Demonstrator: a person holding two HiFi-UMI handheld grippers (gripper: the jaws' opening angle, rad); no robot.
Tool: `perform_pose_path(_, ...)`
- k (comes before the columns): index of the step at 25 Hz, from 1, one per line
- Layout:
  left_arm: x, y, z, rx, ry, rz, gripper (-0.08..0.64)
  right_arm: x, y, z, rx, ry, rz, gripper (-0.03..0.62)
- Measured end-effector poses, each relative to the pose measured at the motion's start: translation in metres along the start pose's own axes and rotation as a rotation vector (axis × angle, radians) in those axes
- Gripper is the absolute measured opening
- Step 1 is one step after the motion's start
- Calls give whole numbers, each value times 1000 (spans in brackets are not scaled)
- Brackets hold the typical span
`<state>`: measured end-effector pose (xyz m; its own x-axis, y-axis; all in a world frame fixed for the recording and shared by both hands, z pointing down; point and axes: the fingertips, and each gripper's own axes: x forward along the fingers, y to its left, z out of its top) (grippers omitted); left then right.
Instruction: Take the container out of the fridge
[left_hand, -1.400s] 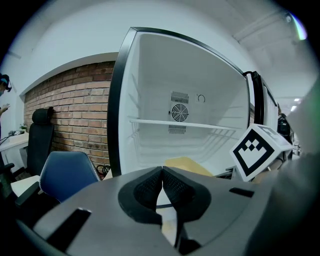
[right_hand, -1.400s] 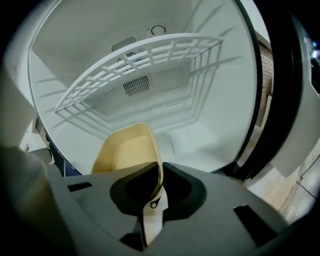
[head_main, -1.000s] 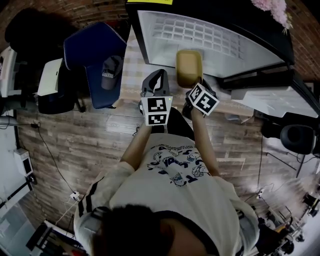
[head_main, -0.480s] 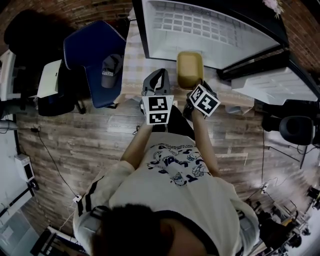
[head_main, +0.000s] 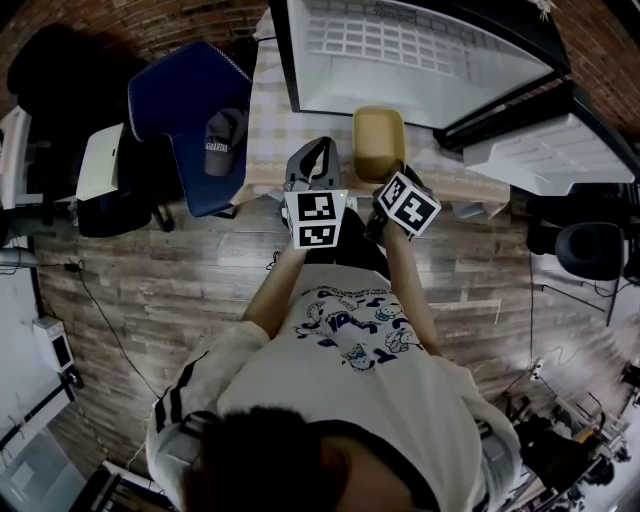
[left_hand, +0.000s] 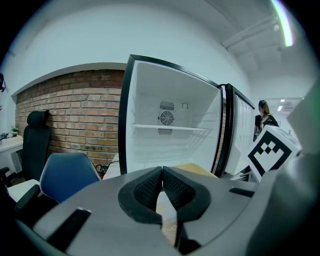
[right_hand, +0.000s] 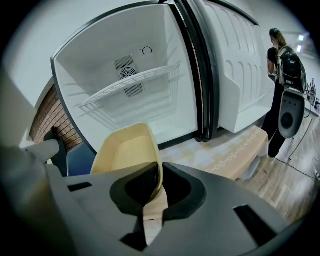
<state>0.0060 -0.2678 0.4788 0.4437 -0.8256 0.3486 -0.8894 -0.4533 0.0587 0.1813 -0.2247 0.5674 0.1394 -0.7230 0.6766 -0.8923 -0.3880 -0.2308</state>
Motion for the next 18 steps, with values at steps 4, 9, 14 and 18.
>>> perform_pose_path(4,-4,-1,-2,0,0,-4,18,-5,-3,-5,3,1,-7,48)
perform_pose_path(9,-5,-1,-2,0,-3,-5,18,-9,-2,-4,2,-4,-6,48)
perform_pose_path(14,-6,1,-1,-5,-5,-5,18,-11,1,-2,-1,-11,0,48)
perform_pose_path(18,-5,-1,-1,-6,-6,-6,18,-12,0,-2,-2,-12,1,48)
